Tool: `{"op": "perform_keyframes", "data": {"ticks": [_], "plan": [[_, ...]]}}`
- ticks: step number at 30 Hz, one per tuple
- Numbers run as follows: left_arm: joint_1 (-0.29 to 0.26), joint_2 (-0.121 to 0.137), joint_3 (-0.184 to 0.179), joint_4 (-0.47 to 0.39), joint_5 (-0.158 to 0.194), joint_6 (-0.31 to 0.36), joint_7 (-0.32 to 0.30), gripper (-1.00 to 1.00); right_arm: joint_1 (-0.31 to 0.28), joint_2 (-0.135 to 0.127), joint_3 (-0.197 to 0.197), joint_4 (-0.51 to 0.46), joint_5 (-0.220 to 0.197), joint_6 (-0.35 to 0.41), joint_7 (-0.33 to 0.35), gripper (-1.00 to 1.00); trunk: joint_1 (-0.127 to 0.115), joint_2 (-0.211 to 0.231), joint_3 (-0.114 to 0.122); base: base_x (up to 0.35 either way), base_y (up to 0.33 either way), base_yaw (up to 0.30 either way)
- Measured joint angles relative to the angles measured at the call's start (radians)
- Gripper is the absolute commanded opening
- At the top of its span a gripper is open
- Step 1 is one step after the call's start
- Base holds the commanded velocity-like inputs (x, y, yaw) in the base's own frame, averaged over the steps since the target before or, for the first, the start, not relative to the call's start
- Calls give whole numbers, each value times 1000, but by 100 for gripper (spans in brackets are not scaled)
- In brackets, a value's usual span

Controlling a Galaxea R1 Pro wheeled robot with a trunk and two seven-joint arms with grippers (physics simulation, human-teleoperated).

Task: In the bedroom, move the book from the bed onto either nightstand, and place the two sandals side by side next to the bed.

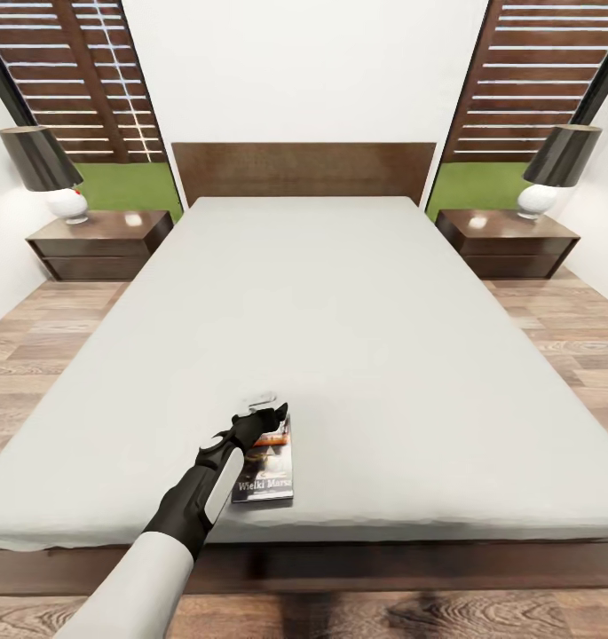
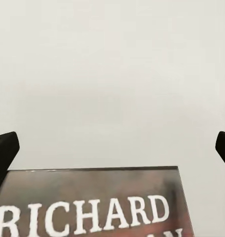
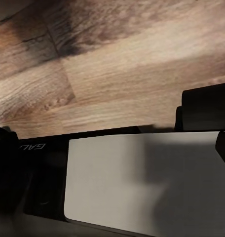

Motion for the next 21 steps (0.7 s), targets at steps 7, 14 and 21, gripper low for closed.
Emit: {"op": "perform_keyframes", "data": {"ticks": [7, 14, 21], "plan": [[-1, 0, -1, 1, -1, 0, 0, 100, 0, 0, 0, 0, 0, 0, 0, 100, 0, 0, 0, 0, 0, 0], [0, 0, -1, 0, 0, 0, 0, 100, 0, 0, 0, 0, 0, 0, 0, 100, 0, 0, 0, -33, 0, 0], [0, 0, -1, 1, 1, 0, 0, 100, 0, 0, 0, 0, 0, -1, 0, 100, 0, 0, 0, -63, 0, 0]]}}
